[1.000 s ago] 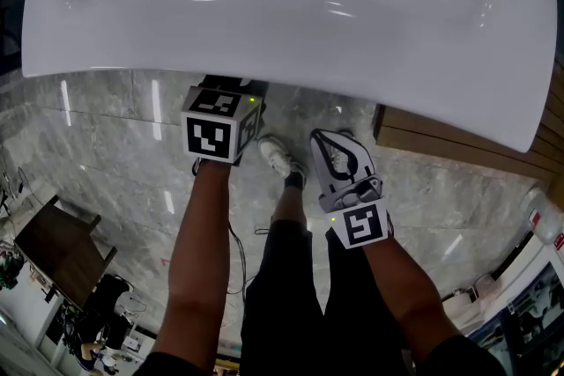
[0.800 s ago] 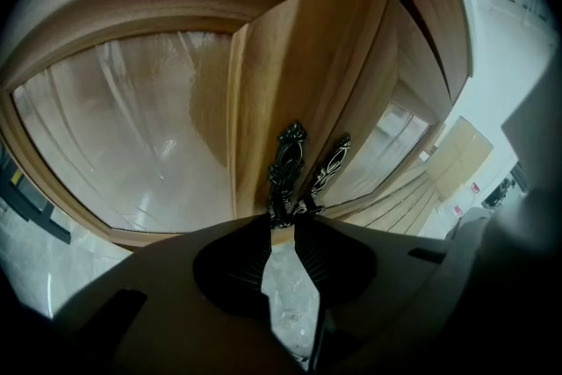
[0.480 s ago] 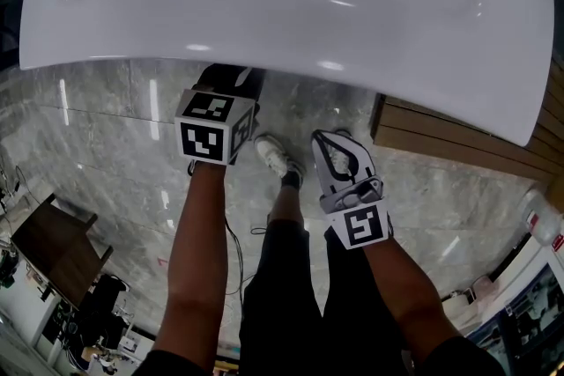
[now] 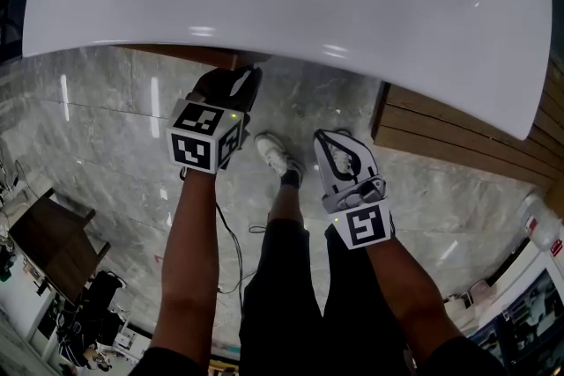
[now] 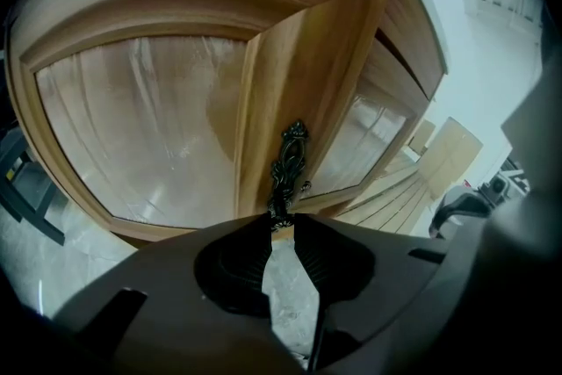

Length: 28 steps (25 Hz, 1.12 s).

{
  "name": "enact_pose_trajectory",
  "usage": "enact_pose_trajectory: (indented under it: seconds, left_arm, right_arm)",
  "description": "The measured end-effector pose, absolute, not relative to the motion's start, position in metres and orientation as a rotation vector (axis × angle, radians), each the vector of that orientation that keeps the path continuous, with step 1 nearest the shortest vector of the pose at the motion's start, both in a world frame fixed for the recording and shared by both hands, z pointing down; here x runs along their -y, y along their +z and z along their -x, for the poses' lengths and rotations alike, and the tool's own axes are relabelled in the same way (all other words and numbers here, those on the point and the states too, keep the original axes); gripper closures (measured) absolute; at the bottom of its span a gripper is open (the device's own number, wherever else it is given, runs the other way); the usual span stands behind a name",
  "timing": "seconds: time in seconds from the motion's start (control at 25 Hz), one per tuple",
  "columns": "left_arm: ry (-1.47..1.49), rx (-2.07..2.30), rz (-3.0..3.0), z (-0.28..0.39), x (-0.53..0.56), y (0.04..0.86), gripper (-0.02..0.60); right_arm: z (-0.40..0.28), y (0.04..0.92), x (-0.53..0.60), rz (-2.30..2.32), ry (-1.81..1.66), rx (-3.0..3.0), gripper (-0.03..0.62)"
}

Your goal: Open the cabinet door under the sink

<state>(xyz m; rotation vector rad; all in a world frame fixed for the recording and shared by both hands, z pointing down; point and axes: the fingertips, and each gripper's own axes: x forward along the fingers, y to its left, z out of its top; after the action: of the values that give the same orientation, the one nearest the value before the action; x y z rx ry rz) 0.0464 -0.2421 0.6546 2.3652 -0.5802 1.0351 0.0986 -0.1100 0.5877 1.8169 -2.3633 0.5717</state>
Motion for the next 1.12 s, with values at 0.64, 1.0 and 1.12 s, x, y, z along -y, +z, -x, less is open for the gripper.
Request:
enact_pose_trajectory:
  seconds: [0.64, 1.0, 1.12]
  left_arm:
    - [1.041, 0.456, -2.457, -0.006, 0.213, 0.648, 0.485]
    - [1.106, 0.258, -2.514, 0.036, 0.193, 0.644, 0.485]
    - [1.115, 0.214, -2.532, 0.049, 0.187, 0.643, 0.485]
  right_arm:
    - [-0.062, 0.588, 0.107, -1.803, 0.467, 2.335, 0.572]
    - [-0.015, 0.574, 0.109, -2.005, 0.444, 2.224, 0.572]
    - [-0.002, 0.573, 0.106, -2.026, 0.432, 2.204, 0.572]
